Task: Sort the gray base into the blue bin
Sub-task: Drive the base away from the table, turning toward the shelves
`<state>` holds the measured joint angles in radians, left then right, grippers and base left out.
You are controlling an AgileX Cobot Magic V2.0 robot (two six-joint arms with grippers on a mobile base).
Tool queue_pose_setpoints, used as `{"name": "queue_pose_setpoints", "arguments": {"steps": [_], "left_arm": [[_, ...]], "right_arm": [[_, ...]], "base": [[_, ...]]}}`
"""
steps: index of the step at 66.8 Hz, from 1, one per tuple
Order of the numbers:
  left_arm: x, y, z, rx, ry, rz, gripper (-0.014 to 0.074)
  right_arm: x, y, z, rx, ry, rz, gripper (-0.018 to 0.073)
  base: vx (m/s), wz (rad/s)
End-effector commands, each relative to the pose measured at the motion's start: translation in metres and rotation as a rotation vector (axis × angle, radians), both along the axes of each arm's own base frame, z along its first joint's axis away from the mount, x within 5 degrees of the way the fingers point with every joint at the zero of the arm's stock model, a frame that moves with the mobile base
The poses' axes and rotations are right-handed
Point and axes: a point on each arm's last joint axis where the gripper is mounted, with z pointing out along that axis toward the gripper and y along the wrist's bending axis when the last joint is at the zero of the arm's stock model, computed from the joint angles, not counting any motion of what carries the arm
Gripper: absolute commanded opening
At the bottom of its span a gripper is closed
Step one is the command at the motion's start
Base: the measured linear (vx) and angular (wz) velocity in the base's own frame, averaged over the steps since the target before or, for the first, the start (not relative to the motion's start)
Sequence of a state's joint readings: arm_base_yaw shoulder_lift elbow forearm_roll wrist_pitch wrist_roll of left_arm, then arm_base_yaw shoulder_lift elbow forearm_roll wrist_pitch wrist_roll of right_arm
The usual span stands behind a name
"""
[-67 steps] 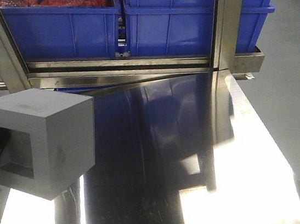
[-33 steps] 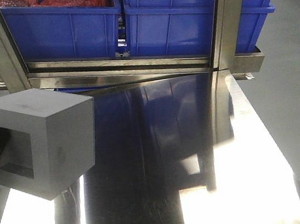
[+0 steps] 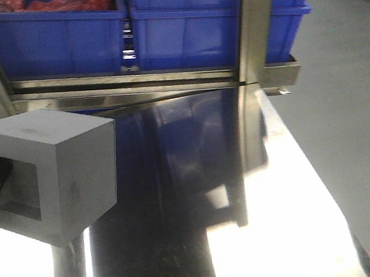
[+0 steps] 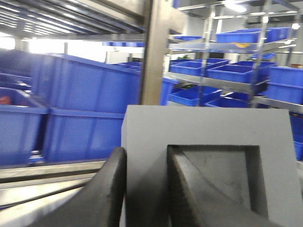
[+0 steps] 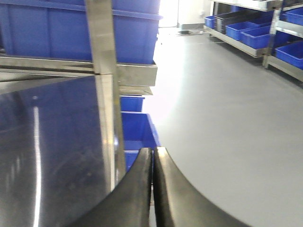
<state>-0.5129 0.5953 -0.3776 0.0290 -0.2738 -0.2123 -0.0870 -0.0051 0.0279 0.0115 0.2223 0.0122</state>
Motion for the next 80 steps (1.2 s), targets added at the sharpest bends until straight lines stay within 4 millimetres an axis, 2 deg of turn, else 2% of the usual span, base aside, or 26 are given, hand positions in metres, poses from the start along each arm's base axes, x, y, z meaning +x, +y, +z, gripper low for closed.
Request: {"name": "queue_pose_setpoints", "arguments": {"steps": [1, 80], "left_arm": [[-0.0029, 0.0012, 0.0207, -0.093, -0.111, -0.008, 0.0003], [-0.0029, 0.0012, 0.0207, -0.093, -0.111, -0.008, 0.0003]], "right_arm": [[0.0021, -0.0005, 0.0048, -0.021, -0.05, -0.003, -0.0005], [0.0021, -0.0005, 0.0048, -0.021, -0.05, -0.003, -0.0005]], "base": [[-0.09, -0.37], [-0.1, -0.52]]}}
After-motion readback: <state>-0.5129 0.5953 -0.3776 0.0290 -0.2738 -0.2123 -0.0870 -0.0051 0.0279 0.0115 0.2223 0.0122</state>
